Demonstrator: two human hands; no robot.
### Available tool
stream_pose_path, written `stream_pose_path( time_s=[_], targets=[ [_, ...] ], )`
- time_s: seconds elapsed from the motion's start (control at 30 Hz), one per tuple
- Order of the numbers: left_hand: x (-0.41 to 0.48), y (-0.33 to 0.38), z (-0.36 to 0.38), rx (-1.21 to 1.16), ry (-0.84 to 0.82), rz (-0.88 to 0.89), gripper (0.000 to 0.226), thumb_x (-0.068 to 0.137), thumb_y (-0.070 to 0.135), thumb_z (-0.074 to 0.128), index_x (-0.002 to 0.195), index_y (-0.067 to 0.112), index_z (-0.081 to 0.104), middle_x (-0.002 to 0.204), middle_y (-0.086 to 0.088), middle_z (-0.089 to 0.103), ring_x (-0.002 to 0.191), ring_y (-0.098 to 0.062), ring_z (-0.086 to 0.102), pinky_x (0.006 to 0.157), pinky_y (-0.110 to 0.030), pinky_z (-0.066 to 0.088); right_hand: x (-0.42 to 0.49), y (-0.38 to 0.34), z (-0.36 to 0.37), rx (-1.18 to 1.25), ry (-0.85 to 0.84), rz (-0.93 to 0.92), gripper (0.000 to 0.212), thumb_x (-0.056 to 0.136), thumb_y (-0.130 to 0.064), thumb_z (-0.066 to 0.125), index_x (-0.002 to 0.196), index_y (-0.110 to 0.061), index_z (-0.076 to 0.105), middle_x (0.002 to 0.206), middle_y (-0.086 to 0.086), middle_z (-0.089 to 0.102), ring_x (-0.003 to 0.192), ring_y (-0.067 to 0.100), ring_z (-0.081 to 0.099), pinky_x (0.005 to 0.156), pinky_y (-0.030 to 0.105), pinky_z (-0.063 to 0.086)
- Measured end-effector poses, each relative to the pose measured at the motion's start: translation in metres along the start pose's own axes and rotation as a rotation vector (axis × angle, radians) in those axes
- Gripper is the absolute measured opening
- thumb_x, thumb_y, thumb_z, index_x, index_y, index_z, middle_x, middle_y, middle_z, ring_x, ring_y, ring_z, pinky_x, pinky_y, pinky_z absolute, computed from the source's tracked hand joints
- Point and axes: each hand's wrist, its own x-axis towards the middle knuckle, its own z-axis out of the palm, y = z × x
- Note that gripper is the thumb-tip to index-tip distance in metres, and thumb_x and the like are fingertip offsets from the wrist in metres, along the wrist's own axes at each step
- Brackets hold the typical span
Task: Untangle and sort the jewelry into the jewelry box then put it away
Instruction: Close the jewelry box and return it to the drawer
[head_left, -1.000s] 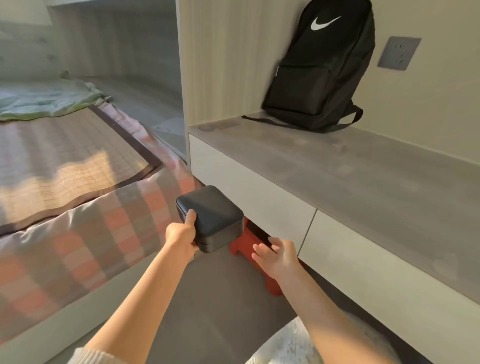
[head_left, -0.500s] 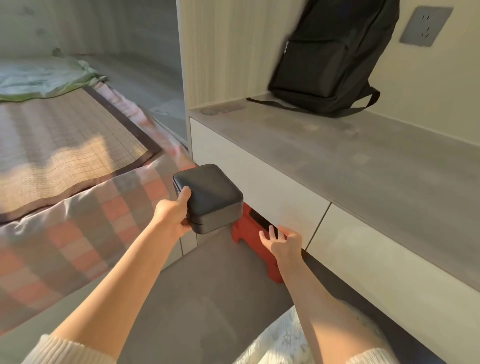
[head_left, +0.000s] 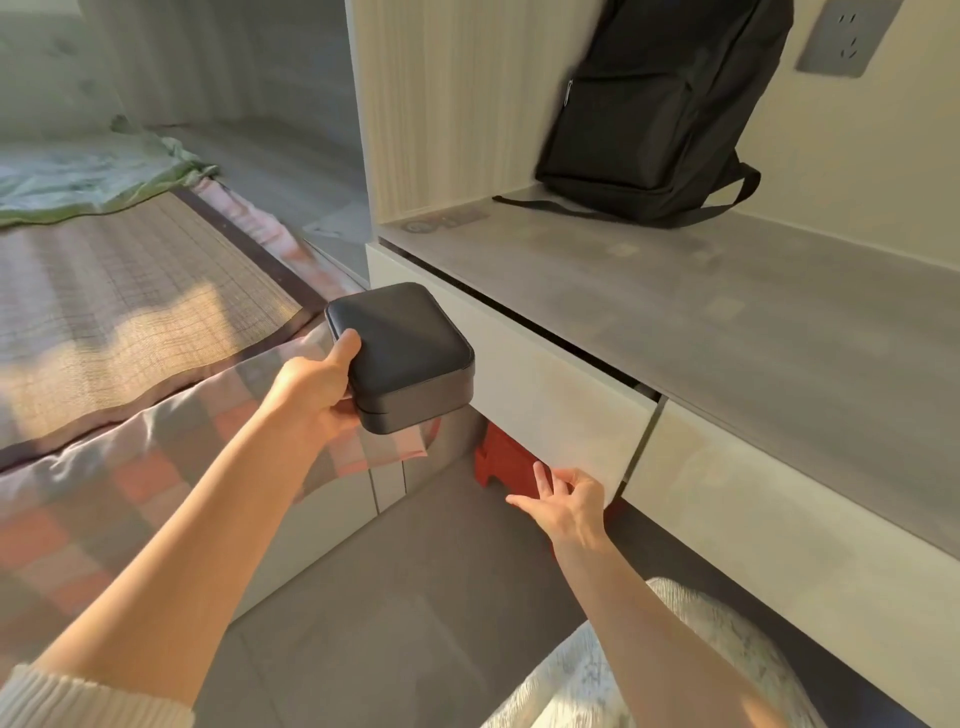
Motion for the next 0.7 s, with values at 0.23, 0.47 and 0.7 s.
stream_pose_path(
  time_s=[0.23, 0.47, 0.7],
  targets=[
    [-0.004, 0.014, 0.002, -0.041, -0.026, 0.032, 0.023, 0.094, 0.027, 0.053, 0.111, 0.012, 0.055, 0.096, -0.007, 0.063, 0.075, -0.02, 0.06, 0.081, -0.045, 0.05, -0.001, 0.002, -0.001, 0.023, -0.019, 0.018, 0.066, 0.077, 0.001, 0.035, 0.141, -0.013, 0.028, 0.143, 0.007, 0.037, 0.131, 0.026, 0.04, 0.107, 0.069, 0.009],
    [-0.002, 0.007, 0.008, -0.005, -0.055, -0.013, 0.018, 0.093, 0.029, 0.054, 0.093, 0.012, 0.056, 0.086, -0.005, 0.062, 0.075, -0.022, 0.061, 0.072, -0.048, 0.051, -0.004, 0.007, -0.004, 0.035, -0.016, 0.045, 0.067, 0.076, 0.001, 0.035, 0.141, -0.013, 0.029, 0.146, 0.006, 0.034, 0.133, 0.025, 0.039, 0.108, 0.067, 0.006],
    [-0.006, 0.008, 0.01, 0.006, -0.066, 0.004, 0.018, 0.091, 0.032, 0.057, 0.087, 0.014, 0.054, 0.086, -0.003, 0.063, 0.073, -0.02, 0.062, 0.069, -0.045, 0.052, -0.006, -0.014, -0.031, 0.521, -0.265, 0.162, 0.07, 0.079, -0.013, 0.048, 0.144, -0.01, 0.026, 0.149, 0.023, 0.025, 0.141, 0.041, 0.015, 0.108, 0.068, 0.005]
  ],
)
